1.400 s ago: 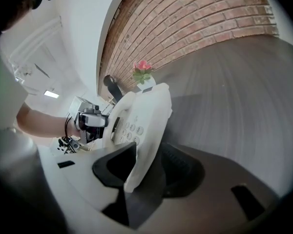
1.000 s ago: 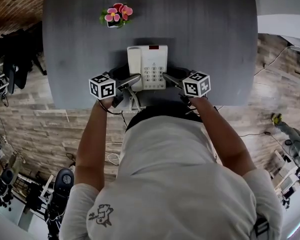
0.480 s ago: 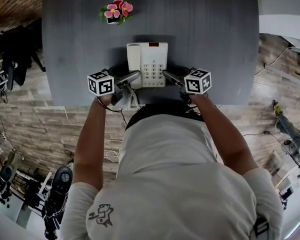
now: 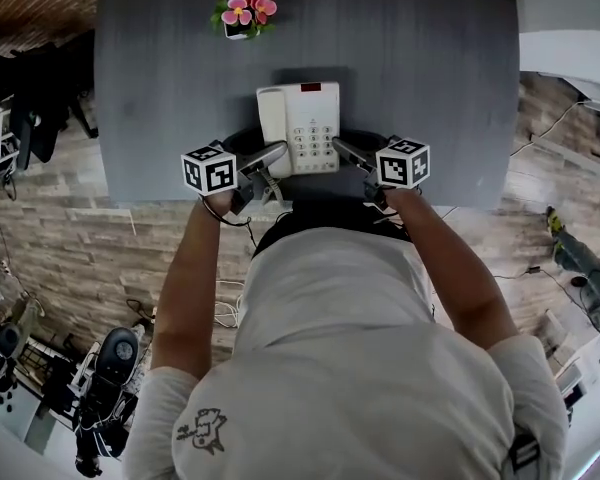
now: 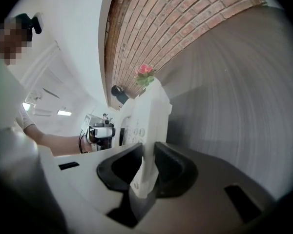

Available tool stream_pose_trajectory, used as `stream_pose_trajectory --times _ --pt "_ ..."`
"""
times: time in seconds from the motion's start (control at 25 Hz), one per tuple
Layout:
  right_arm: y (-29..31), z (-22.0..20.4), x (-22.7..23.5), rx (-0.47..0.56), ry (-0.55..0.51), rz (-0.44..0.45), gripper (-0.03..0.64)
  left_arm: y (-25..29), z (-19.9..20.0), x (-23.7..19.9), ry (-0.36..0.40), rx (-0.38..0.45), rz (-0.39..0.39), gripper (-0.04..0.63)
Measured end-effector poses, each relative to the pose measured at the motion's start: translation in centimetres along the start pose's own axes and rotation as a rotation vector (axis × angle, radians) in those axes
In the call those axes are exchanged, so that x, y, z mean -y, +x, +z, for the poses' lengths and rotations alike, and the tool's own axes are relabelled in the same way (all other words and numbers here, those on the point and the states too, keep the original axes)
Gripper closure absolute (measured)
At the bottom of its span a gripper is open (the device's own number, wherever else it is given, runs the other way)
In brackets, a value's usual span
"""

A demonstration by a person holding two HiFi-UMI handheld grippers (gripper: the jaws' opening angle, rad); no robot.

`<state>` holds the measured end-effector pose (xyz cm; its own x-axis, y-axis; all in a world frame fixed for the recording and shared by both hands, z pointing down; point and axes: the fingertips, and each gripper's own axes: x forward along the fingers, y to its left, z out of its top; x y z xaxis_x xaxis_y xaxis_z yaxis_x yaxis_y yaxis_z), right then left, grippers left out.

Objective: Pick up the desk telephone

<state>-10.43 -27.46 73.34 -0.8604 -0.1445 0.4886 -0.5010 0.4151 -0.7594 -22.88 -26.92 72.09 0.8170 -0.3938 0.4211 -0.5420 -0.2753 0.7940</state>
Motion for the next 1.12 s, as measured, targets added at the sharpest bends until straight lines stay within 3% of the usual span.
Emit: stream_pose_trajectory --times 0.48,1.12 --pt "-4.5 -1.7 -6.2 0.082 -0.087 -0.007 0.535 -3.9 -1.5 7.0 0.117 0.055 0.008 0.252" --pt "-8.1 -0.2 -12.4 0.23 -0.165 -0.062 0.538 -7.6 0.6 12.6 0.261 0.092 -0.052 0.258"
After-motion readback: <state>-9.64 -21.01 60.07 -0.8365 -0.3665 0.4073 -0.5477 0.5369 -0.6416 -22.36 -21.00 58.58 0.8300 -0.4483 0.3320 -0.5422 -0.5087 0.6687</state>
